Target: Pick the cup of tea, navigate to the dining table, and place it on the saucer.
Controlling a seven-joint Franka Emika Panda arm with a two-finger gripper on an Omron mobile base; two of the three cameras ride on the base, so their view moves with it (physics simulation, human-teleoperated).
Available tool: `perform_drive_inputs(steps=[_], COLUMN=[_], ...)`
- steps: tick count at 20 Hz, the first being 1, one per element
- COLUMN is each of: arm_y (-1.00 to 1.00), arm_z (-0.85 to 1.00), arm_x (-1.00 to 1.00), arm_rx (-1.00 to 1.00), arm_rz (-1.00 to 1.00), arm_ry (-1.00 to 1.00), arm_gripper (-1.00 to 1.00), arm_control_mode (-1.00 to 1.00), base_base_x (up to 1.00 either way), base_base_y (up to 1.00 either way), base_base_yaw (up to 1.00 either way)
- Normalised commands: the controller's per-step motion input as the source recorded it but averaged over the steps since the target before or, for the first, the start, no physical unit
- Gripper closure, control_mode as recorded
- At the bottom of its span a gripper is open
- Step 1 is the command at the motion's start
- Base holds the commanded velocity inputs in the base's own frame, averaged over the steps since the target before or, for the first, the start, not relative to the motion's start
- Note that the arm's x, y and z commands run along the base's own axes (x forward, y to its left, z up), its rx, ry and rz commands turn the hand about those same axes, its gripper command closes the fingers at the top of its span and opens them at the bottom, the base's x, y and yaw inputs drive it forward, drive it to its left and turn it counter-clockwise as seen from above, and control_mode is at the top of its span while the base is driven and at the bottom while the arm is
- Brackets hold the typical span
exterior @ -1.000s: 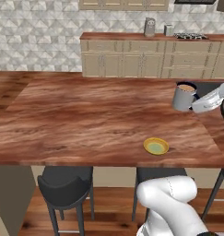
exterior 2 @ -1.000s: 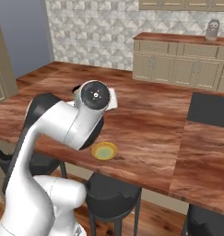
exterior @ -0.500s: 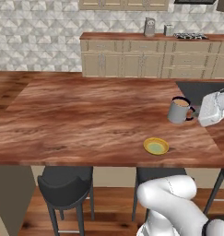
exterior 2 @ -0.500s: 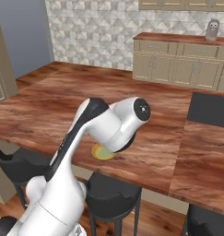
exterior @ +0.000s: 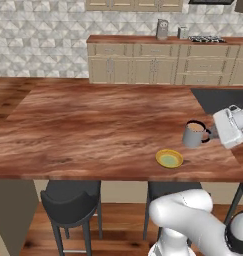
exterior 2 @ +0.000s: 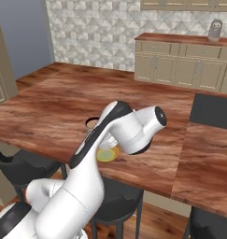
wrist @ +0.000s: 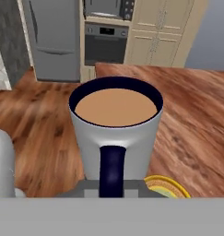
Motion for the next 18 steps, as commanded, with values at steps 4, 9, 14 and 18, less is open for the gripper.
perform_drive_inputs(steps=[4, 9, 14, 18], arm_y=[0.0, 0.0, 0.0, 0.0], arm_z=[-0.47, -0.44, -0.37, -0.32], arm_x=[0.23, 0.25, 0.23, 0.3], arm_rx=[-0.08, -0.05, 0.0, 0.0], arm_rz=[0.12, 0.09, 0.07, 0.04], arm_ry=[0.02, 0.01, 0.0, 0.0], arm_gripper=[1.0, 1.0, 1.0, 1.0], arm_control_mode=[-1.0, -1.0, -1.0, -1.0], base_base_x=[0.0, 0.0, 0.0, 0.0], base_base_y=[0.0, 0.0, 0.0, 0.0], base_base_yaw=[0.0, 0.0, 0.0, 0.0])
